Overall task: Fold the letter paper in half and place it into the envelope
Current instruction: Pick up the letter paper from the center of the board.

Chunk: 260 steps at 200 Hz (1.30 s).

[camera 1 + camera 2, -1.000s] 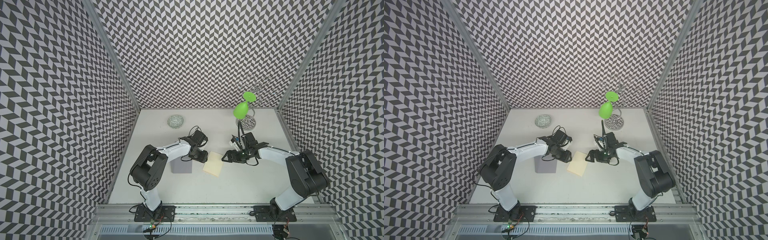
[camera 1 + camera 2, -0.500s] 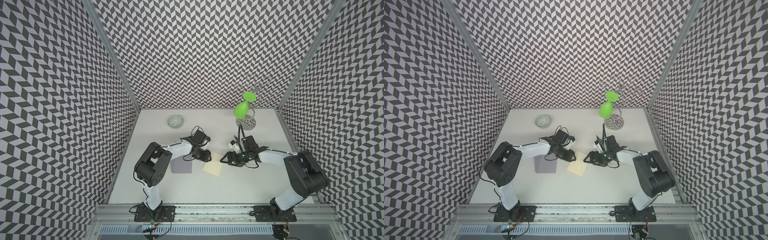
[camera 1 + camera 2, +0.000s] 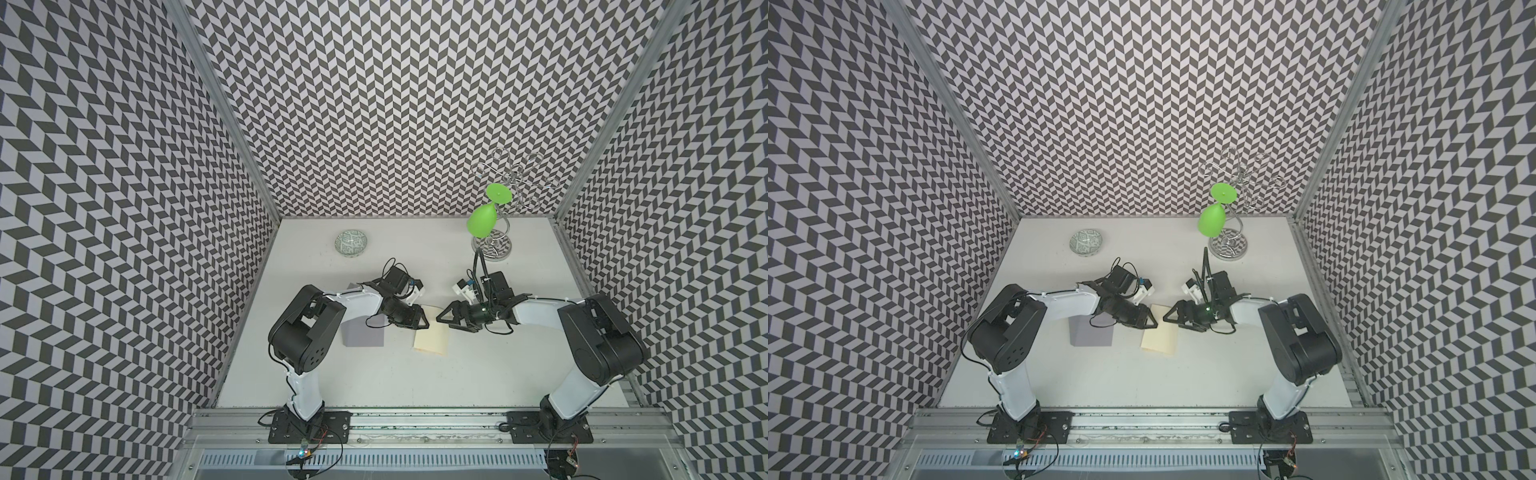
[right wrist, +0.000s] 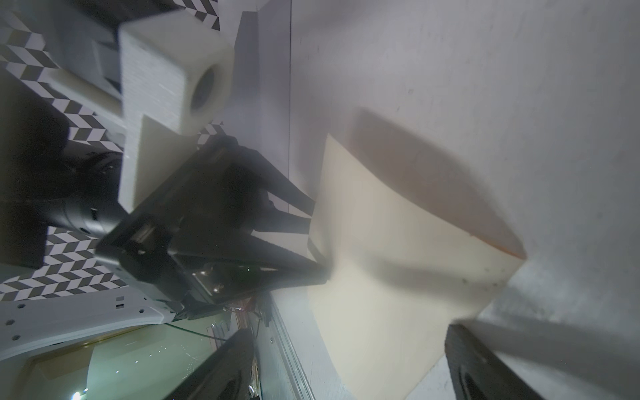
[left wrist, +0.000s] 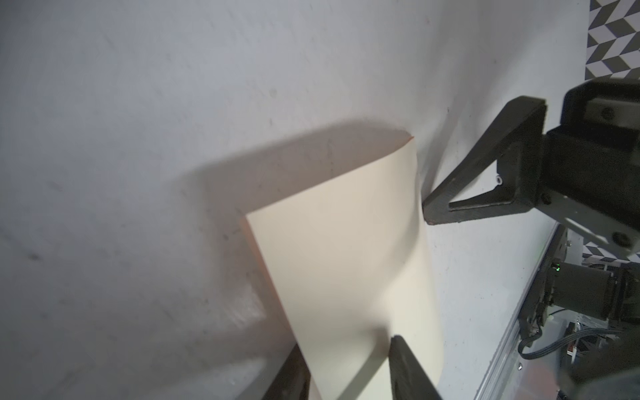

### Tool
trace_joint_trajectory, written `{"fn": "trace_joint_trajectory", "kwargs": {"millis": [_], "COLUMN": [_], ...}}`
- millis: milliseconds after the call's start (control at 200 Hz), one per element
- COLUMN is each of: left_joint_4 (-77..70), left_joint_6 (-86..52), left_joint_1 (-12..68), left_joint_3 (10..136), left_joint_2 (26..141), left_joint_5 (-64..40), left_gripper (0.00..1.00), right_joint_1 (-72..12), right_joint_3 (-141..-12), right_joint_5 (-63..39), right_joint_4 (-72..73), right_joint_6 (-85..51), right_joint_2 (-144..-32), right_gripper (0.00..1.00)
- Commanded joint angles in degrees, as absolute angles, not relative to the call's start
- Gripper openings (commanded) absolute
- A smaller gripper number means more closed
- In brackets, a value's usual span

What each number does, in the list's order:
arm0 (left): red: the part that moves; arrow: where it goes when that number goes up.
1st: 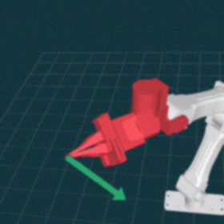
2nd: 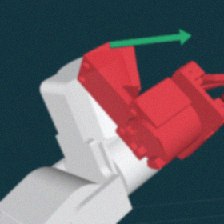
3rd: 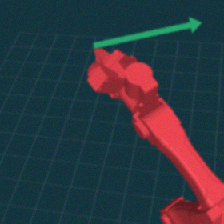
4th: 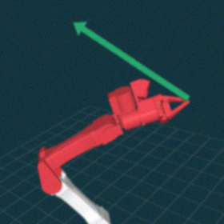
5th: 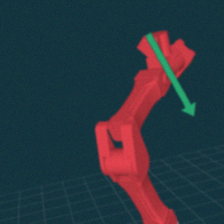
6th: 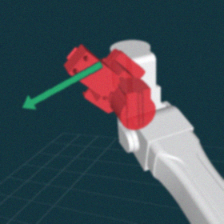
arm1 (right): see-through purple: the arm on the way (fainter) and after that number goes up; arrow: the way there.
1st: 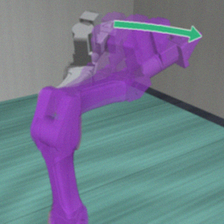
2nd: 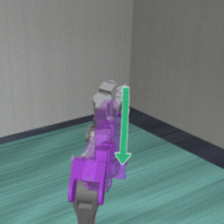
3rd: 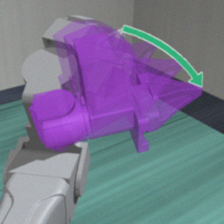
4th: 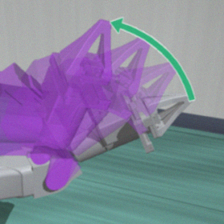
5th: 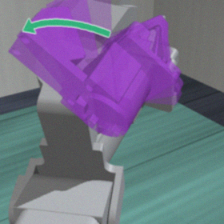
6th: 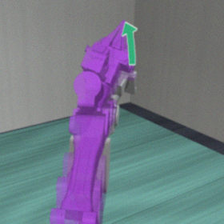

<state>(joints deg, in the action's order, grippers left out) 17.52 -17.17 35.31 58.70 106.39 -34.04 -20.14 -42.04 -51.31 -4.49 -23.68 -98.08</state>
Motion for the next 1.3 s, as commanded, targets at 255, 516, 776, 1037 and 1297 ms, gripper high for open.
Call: {"fn": "trace_joint_trajectory", "kwargs": {"millis": [255, 516, 776, 1037, 1297], "left_joint_4": [15.49, 9.9, 9.17, 6.3, 1.97], "left_joint_6": [-21.93, -26.56, -27.21, -29.33, -32.26], "left_joint_1": [32.73, 31.9, 31.91, 31.9, 31.9], "left_joint_3": [53.27, 53.22, 53.73, 53.01, 51.87], "left_joint_2": [105.61, 105.63, 106.76, 106.77, 106.48], "left_joint_5": [-37.78, -45.08, -47.51, -49.12, -50.57], "left_gripper": [0.34, 0.38, 0.41, 0.43, 0.44], "right_joint_1": [-20.92, -21.88, -21.98, -21.97, -21.97], "right_joint_3": [-38.55, -39.18, -39.4, -39.33, -39.28], "right_joint_5": [-41.7, -41.92, -42.01, -43.57, -43.9], "right_joint_4": [-9.59, -9.1, -8.77, -7.71, -7.13], "right_joint_6": [-24.05, -23.75, -23.46, -23.55, -23.54], "right_joint_2": [-104.13, -105.93, -106.96, -108.09, -108.53], "right_gripper": [0.89, 0.89, 0.89, 0.89, 0.89]}}
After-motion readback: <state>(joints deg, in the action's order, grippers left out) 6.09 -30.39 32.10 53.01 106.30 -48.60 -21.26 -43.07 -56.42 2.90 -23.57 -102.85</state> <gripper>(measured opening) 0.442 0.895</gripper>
